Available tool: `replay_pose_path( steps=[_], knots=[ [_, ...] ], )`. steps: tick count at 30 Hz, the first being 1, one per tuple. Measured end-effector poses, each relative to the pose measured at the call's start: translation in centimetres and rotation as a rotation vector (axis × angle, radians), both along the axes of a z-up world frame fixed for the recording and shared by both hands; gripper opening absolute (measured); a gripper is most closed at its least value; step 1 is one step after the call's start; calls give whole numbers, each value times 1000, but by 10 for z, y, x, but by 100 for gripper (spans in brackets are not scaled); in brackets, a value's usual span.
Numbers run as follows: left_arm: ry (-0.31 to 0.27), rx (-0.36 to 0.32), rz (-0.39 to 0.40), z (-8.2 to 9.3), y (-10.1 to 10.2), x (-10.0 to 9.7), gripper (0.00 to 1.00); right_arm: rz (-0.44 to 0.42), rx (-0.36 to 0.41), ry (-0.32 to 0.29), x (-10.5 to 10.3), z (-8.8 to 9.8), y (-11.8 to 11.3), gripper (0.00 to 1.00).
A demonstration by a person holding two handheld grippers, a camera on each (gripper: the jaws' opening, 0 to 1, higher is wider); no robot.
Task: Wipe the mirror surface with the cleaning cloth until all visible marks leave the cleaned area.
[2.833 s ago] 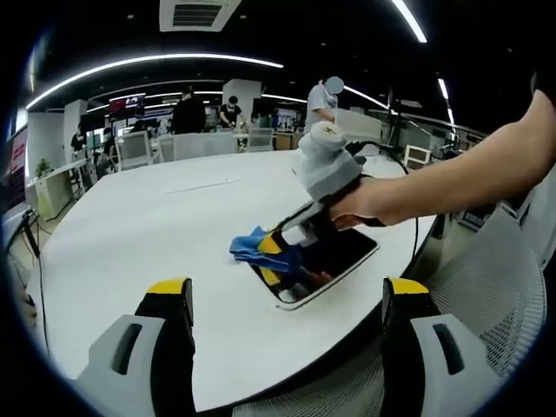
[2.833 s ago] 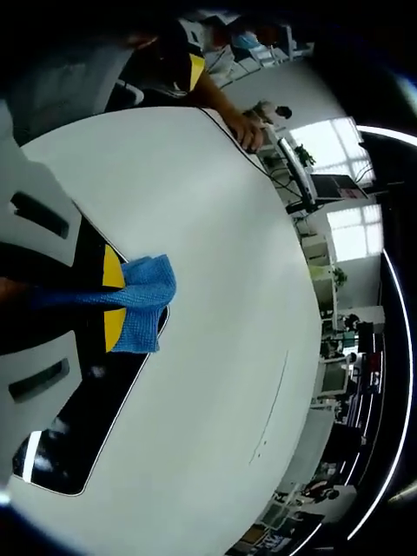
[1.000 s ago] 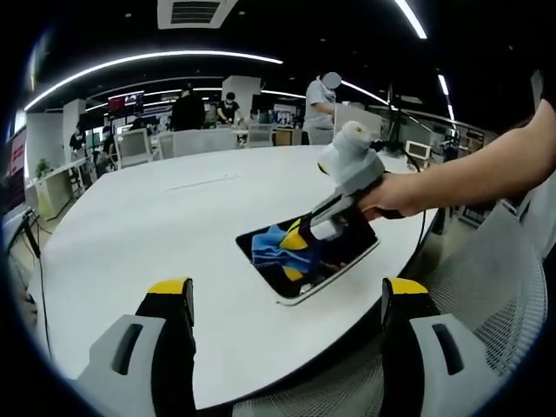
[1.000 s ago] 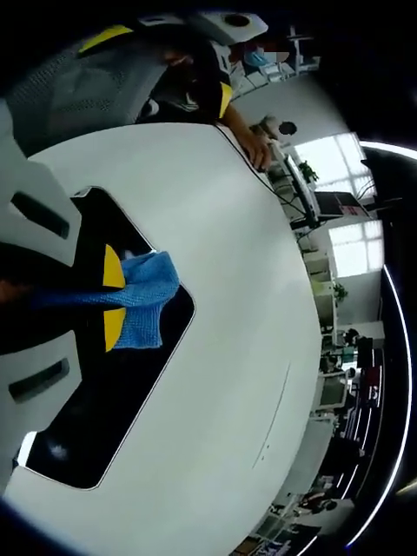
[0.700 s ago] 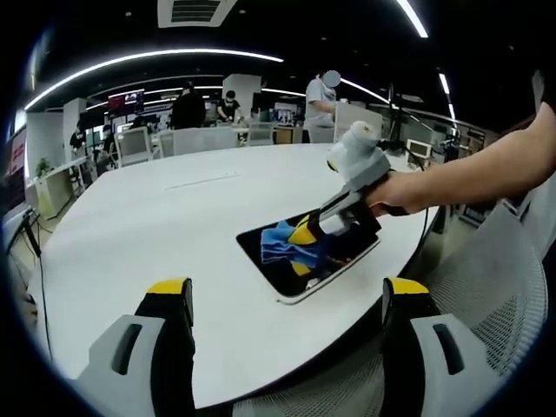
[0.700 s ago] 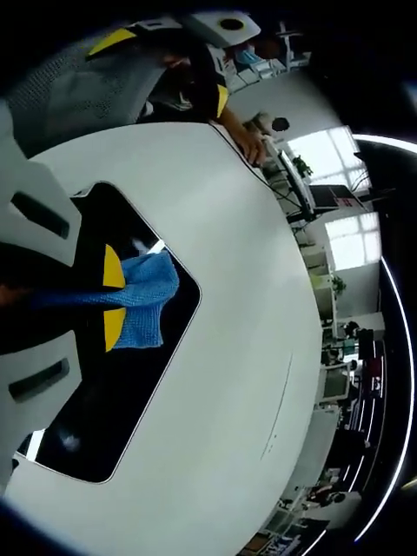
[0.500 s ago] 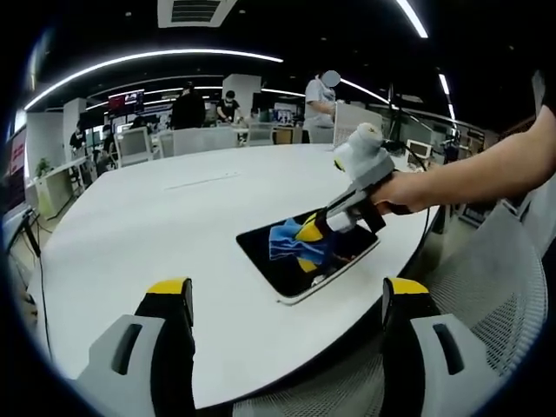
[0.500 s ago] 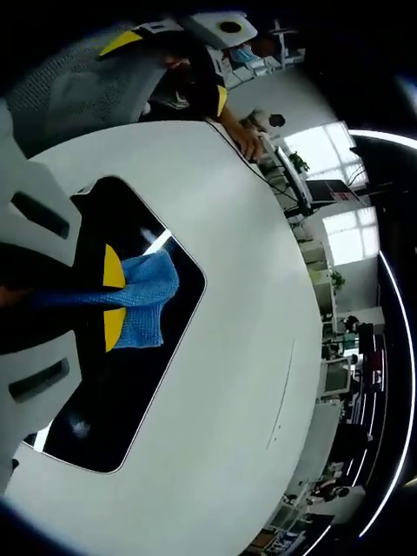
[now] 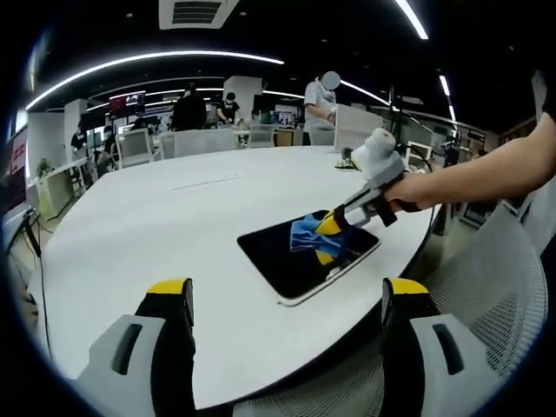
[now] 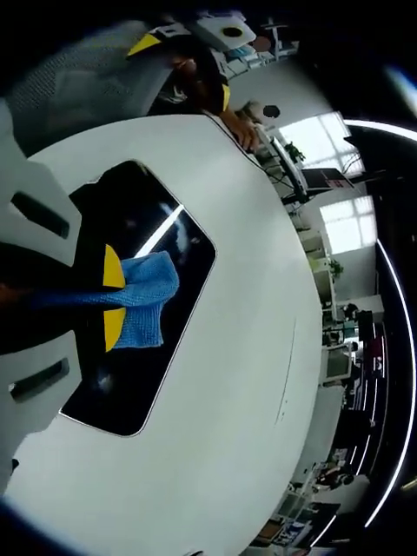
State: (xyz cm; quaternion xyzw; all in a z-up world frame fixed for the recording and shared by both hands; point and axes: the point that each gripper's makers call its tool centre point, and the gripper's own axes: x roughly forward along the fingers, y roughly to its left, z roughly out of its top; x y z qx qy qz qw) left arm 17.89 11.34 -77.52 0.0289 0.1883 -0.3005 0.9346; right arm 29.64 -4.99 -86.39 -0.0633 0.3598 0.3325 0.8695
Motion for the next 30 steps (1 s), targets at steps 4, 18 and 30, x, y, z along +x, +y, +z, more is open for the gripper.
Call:
replay_pose_path(
  steps=[4,18,30],
  knots=[
    [-1,-1,-1,0,0,0,88,-21,-1,0,0,0,-12,0],
    [-4,-5,-1,1,0,0,88,-73,-9,-5,-1,1,-45,0],
    [-3,-6,-7,0,-1,0,88,-93,-26,-10,-3,1,-63,0]
  ],
)
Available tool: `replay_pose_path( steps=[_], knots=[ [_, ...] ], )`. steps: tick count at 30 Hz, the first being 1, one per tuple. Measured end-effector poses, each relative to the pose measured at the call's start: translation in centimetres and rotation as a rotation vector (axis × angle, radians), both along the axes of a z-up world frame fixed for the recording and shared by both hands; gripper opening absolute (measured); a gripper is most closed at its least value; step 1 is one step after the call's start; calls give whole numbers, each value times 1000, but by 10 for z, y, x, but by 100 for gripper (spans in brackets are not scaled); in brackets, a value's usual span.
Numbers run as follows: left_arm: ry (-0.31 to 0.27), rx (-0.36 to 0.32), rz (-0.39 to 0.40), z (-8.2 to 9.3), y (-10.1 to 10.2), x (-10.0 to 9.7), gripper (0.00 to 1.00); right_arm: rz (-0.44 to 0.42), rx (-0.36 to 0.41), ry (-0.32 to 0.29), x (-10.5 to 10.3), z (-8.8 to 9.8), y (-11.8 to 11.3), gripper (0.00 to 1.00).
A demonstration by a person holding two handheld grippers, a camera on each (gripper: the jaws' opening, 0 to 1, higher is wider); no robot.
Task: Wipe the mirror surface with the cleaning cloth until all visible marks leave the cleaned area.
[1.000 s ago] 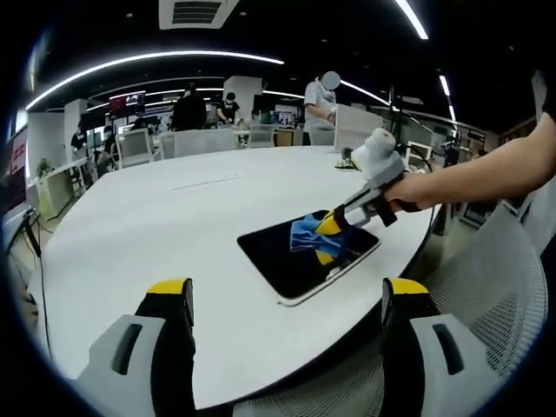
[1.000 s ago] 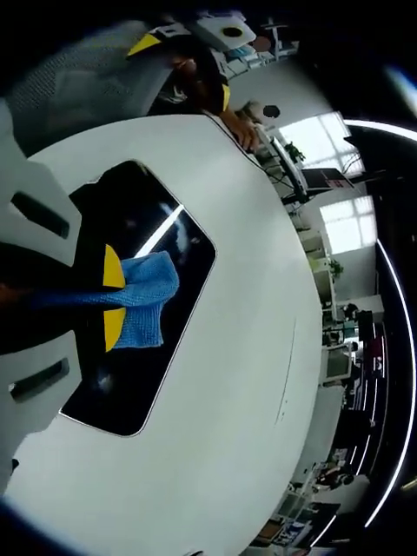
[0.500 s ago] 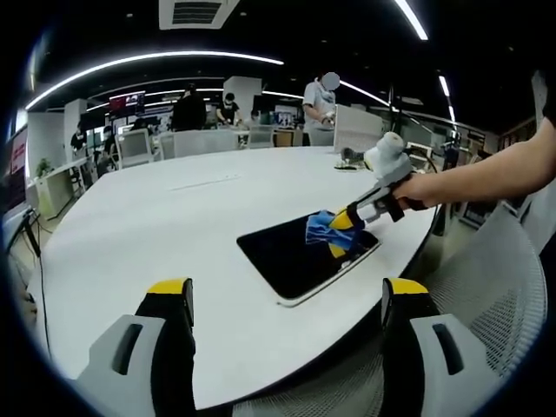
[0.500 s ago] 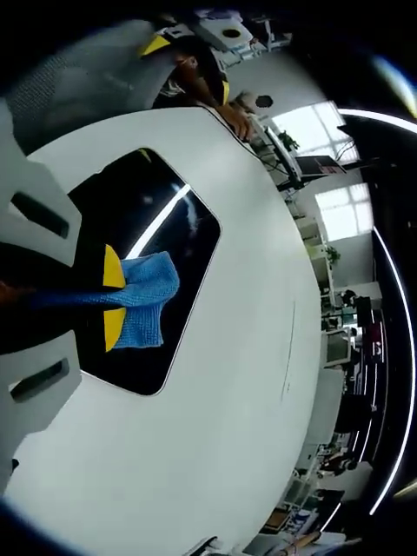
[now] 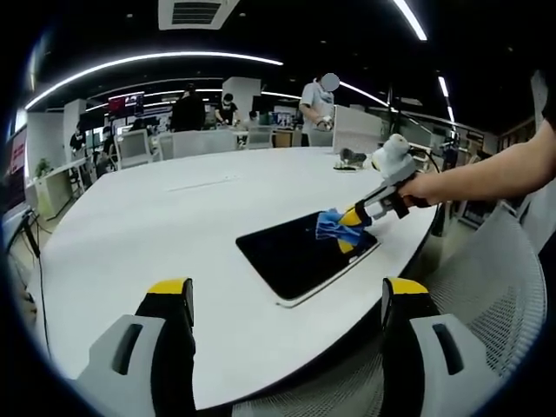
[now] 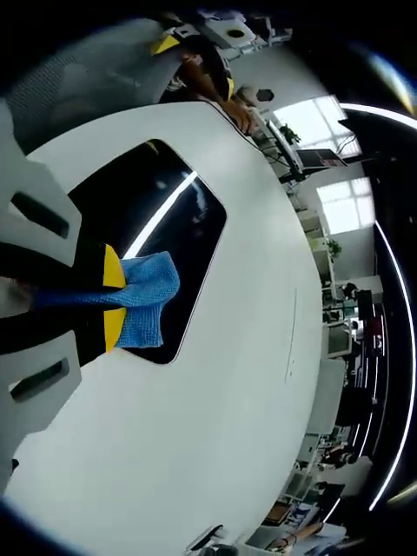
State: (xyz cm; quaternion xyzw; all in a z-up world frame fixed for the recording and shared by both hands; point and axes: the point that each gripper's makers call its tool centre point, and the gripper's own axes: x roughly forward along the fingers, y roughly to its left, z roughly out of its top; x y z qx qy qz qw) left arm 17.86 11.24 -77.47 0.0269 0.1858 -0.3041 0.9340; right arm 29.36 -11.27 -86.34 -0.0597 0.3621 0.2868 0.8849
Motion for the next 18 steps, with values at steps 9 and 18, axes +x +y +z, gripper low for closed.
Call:
replay_pose_path(
  steps=[9,18],
  knots=[
    [-1,1,4,0,0,1,88,-20,9,-5,0,0,-8,0],
    [2,3,2,0,0,0,87,-35,5,-21,0,0,-7,0]
  ],
)
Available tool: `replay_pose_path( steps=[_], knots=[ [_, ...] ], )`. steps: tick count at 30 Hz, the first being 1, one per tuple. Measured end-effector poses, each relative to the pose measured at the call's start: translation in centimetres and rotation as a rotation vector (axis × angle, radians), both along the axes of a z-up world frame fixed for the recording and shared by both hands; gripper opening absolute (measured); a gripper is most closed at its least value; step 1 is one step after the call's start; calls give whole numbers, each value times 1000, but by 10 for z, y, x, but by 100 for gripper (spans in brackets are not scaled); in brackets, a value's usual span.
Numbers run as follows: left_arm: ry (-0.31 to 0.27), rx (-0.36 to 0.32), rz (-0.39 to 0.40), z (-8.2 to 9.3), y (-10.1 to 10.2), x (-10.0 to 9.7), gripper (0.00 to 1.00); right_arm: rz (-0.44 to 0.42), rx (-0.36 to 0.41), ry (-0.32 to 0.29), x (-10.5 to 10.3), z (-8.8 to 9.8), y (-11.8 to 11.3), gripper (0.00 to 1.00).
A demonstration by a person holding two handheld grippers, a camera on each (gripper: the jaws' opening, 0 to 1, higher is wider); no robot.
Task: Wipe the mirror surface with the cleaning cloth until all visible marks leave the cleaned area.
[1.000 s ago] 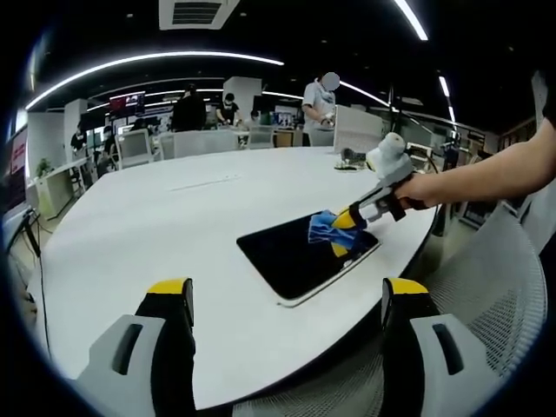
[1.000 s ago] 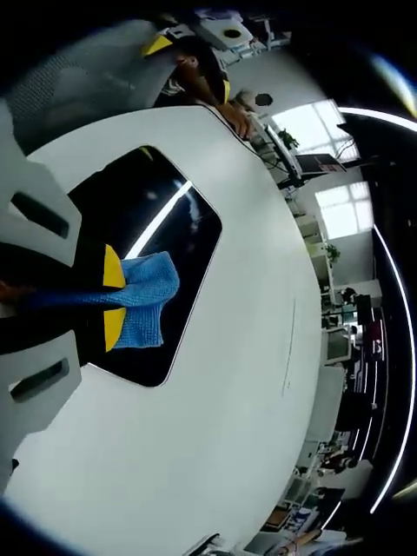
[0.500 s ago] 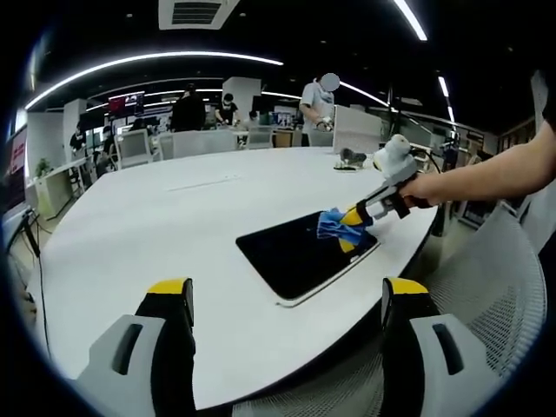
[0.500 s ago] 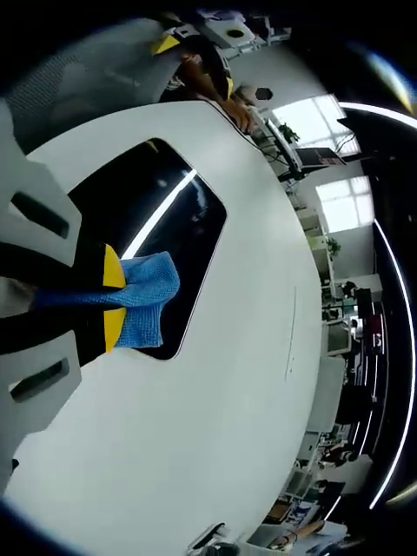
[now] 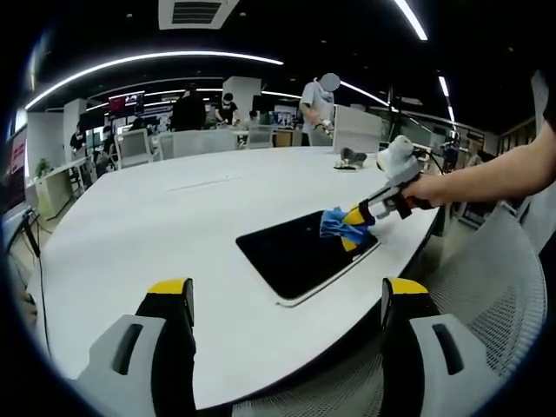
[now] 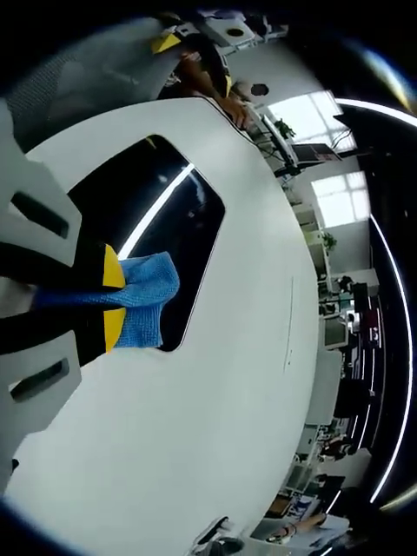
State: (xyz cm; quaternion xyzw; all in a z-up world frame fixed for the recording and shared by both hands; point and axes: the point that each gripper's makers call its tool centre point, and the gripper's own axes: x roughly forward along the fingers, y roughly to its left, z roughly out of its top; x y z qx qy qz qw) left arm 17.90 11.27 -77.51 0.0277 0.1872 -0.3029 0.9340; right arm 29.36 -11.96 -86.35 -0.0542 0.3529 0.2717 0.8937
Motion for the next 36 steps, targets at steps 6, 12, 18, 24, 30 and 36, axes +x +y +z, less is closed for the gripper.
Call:
replay_pose_path(
  steps=[6,12,18,24,30,36],
  knots=[
    [0,-1,-3,0,0,0,87,-17,5,1,-1,0,1,0],
    [0,-2,-1,0,0,0,87,-21,14,15,-4,1,1,0],
    [-4,-3,-1,1,0,0,87,-3,10,19,-11,0,2,0],
    [-5,-4,0,1,0,0,87,6,31,40,-20,0,2,0],
    [-4,-4,0,1,0,0,87,26,31,46,-30,0,3,0],
    [-4,-6,-1,1,0,0,87,73,7,51,-44,0,4,0]
  ],
)
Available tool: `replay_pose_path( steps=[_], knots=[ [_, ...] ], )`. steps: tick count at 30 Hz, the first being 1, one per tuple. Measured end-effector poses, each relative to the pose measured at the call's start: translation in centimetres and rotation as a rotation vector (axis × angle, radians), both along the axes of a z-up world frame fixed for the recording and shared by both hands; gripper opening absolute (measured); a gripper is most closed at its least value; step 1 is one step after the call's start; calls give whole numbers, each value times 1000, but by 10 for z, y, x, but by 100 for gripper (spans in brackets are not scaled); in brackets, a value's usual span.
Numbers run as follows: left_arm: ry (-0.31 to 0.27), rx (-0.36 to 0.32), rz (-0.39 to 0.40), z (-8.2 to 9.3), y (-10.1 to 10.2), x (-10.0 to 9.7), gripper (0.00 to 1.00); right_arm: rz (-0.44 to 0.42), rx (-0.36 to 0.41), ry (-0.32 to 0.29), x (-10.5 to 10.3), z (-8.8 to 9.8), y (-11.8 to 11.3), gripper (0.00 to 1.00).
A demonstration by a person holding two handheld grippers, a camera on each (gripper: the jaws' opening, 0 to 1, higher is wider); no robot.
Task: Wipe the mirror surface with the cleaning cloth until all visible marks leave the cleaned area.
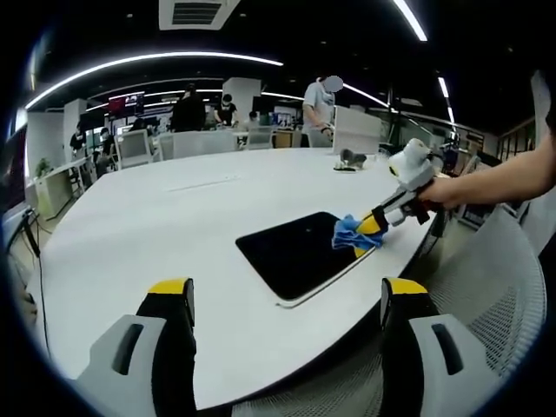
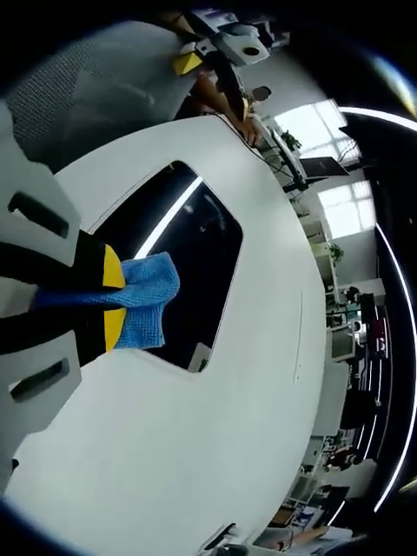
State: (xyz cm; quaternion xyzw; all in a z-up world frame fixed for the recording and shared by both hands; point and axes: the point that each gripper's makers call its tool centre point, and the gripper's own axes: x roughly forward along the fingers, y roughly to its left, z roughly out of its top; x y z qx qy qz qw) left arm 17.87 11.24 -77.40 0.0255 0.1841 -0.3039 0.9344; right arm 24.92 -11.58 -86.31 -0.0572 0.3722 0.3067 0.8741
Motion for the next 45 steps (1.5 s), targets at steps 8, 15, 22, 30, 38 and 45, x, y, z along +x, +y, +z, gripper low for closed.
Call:
replay_pose_path(
  steps=[8,15,22,30,38,45],
  knots=[
    [-1,2,-1,0,0,0,87,36,-3,6,-16,0,0,0],
    [0,3,-2,0,0,-1,87,45,0,10,-17,0,0,0],
    [2,5,-5,0,0,-1,87,41,15,9,-18,0,1,0],
    [5,10,-2,-1,1,-1,87,26,48,13,-17,0,2,0],
    [11,14,-2,-2,1,-1,87,79,31,-8,-18,0,14,0],
    [17,19,0,-3,1,-1,87,130,38,-9,-17,0,37,0]
  ],
)
